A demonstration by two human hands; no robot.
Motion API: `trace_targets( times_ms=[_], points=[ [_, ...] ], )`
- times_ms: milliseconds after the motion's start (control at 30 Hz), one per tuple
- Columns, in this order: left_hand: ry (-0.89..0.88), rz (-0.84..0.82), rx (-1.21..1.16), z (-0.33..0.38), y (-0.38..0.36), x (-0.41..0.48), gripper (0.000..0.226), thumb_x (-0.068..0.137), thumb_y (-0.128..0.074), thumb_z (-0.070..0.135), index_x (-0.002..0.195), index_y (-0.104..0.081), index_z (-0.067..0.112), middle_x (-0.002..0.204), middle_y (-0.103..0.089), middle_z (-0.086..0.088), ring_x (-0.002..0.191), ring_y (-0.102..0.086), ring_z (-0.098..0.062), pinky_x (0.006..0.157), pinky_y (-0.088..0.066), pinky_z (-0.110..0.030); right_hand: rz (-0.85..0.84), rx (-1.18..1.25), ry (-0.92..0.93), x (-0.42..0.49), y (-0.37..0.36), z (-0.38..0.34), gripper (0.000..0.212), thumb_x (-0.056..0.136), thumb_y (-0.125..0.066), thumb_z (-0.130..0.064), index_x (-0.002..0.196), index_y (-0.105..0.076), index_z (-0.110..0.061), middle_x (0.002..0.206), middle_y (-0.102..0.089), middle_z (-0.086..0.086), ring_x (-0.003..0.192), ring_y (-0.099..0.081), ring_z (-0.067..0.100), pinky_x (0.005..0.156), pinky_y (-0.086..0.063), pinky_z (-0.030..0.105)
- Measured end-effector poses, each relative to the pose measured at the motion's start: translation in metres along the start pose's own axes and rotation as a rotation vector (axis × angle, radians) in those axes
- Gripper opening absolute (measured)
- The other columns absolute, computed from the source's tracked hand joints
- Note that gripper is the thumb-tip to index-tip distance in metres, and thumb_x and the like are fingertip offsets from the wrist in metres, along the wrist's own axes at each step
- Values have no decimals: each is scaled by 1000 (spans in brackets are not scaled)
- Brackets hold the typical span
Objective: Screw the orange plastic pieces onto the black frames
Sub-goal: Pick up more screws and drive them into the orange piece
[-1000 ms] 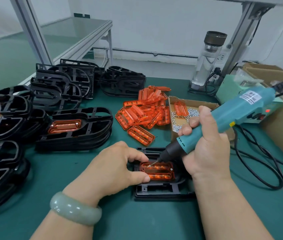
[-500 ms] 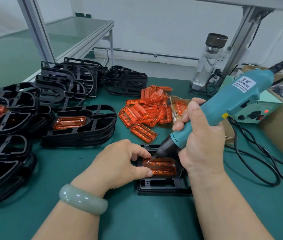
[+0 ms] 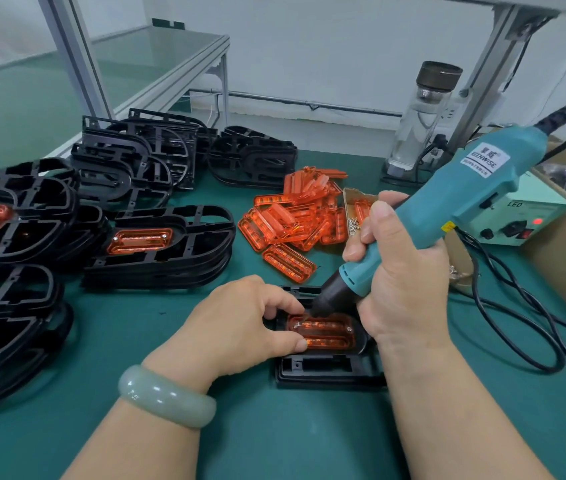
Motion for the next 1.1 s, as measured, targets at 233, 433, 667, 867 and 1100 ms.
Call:
trace_targets(
  times_ms=[233, 433, 667, 867, 1100],
  points=[
    [3, 8, 14, -1, 0, 1, 36, 62, -77, 57, 94, -63, 52, 85, -52, 15, 78, -49, -3, 81, -48, -31, -178, -41, 16, -1, -15, 0, 16, 81, -66, -15, 93, -57, -17, 62, -50, -4, 46, -47, 15, 50, -41, 24],
    [-32, -10, 30, 3, 1, -1, 27, 64, -74, 57, 86, -58, 61, 76, -49, 16, 67, -45, 8, 66, -41, -25, -423, -80, -11, 0, -32, 1, 19, 78, -65, -22, 96, -59, -19, 55, -50, -5, 46, -45, 14, 51, -41, 24],
    [-10, 16, 46, 2, 0, 1, 38, 63, -74, 57, 98, -65, 48, 82, -51, 14, 78, -50, -4, 78, -47, -28, -396, 23, -78, 5, -28, 7, 21, 78, -65, -22, 96, -58, -16, 55, -48, -4, 42, -44, 13, 48, -38, 23],
    [-4, 19, 47, 2, 0, 2, 40, 62, -76, 57, 99, -65, 48, 82, -51, 13, 81, -51, -8, 80, -48, -32, -335, 52, -97, 6, -23, 8, 10, 84, -54, -9, 92, -56, -16, 53, -45, -4, 40, -42, 11, 48, -37, 22],
    [2, 12, 59, 3, 0, 2, 40, 62, -74, 58, 100, -63, 50, 82, -50, 14, 80, -50, -6, 77, -48, -31, -403, 8, -70, 4, -25, 8, 14, 82, -59, -9, 93, -58, -17, 54, -46, -3, 42, -42, 14, 50, -37, 25]
  ],
)
Point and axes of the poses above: each hand's wrist, its own x-axis towards the middle knuckle, its own y-axis out of the back of the hand, z = x × y, the point moved 4 cm from there along x, towards the middle knuckle
